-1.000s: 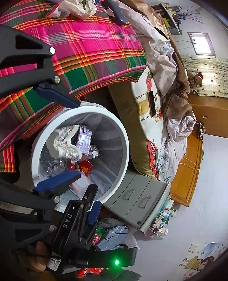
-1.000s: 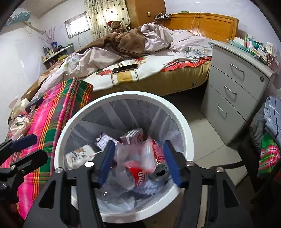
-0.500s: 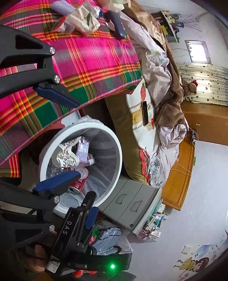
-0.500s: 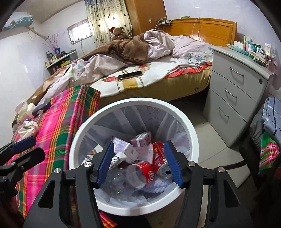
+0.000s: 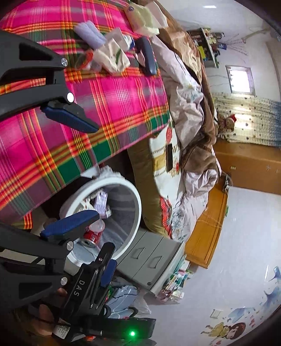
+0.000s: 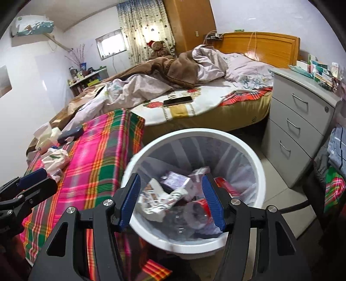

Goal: Collect trash
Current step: 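Move both tools back over the plaid cloth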

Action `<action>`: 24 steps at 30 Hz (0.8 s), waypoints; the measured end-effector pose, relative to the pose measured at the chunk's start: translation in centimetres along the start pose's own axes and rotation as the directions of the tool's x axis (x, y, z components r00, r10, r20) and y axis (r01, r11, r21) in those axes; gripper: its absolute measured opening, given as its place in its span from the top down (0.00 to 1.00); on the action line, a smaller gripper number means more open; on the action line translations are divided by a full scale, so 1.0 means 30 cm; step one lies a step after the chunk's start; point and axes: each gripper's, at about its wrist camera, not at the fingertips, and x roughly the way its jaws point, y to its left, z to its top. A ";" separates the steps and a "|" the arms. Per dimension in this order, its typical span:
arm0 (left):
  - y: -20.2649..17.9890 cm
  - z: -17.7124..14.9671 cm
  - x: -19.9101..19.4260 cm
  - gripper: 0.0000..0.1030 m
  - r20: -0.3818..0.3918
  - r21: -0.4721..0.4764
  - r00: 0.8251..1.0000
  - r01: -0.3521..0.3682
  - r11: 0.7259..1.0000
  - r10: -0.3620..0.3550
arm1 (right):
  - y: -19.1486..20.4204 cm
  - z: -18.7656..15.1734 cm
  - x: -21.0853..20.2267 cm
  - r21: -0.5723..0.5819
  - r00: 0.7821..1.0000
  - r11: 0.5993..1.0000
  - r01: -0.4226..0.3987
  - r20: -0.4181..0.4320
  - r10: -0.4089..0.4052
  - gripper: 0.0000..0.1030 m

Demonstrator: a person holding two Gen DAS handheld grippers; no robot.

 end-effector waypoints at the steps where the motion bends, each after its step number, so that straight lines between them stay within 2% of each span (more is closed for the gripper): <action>1: 0.009 -0.003 -0.008 0.27 0.005 0.000 1.000 -0.010 1.000 0.010 | 0.012 0.000 0.001 -0.005 1.000 1.000 -0.004 0.000 0.004 0.41; 11: 0.160 -0.043 -0.076 0.27 0.022 -0.078 0.997 -0.067 0.995 0.069 | 0.126 -0.013 -0.001 -0.038 0.998 0.998 -0.058 0.007 0.058 0.41; 24: 0.414 -0.096 -0.160 0.27 0.025 -0.190 0.978 -0.197 0.962 0.206 | 0.331 -0.025 0.055 -0.127 0.985 0.977 -0.169 -0.038 0.166 0.41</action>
